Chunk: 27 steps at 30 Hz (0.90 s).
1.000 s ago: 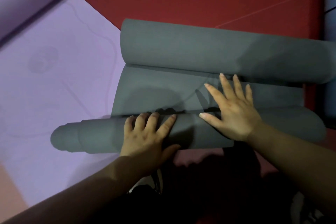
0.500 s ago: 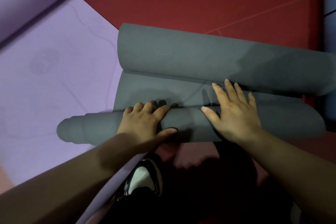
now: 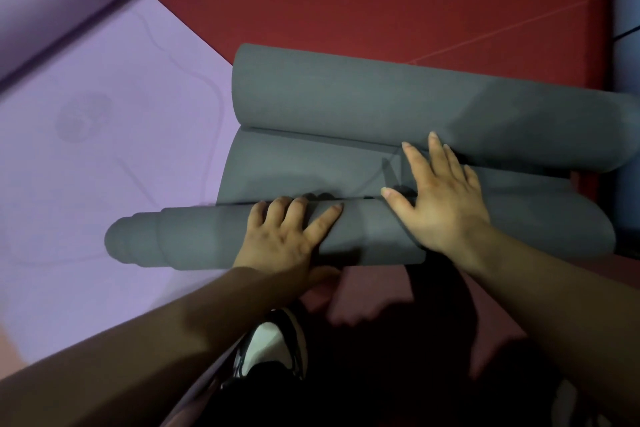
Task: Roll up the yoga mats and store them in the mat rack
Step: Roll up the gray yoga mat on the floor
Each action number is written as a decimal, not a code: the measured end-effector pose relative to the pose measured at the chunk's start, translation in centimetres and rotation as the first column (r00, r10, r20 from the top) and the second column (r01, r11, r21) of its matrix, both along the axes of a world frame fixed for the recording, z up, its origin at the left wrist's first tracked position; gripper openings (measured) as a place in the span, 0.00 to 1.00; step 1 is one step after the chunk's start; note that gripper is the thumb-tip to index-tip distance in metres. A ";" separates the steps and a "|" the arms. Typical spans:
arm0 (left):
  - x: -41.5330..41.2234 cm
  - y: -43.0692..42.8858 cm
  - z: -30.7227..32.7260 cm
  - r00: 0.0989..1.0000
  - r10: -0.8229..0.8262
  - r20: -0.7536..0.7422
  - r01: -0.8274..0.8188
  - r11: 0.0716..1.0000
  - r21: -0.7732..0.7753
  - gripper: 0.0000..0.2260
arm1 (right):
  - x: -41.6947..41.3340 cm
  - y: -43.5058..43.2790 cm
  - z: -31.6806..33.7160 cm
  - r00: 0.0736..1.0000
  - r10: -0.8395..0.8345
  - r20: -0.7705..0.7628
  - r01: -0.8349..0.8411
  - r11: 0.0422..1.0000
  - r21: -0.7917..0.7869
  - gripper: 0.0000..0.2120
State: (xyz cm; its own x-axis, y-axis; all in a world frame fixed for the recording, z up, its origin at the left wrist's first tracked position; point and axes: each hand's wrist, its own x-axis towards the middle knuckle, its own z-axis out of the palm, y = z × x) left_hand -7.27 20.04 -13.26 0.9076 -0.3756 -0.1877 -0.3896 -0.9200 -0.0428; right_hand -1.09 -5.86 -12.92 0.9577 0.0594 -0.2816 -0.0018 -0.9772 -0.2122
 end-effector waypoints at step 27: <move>4.9 0.4 1.5 0.990 -0.036 -0.138 0.042 0.998 0.037 0.45 | 3.0 -1.4 1.3 0.958 0.223 -0.182 -0.228 0.974 -0.010 0.42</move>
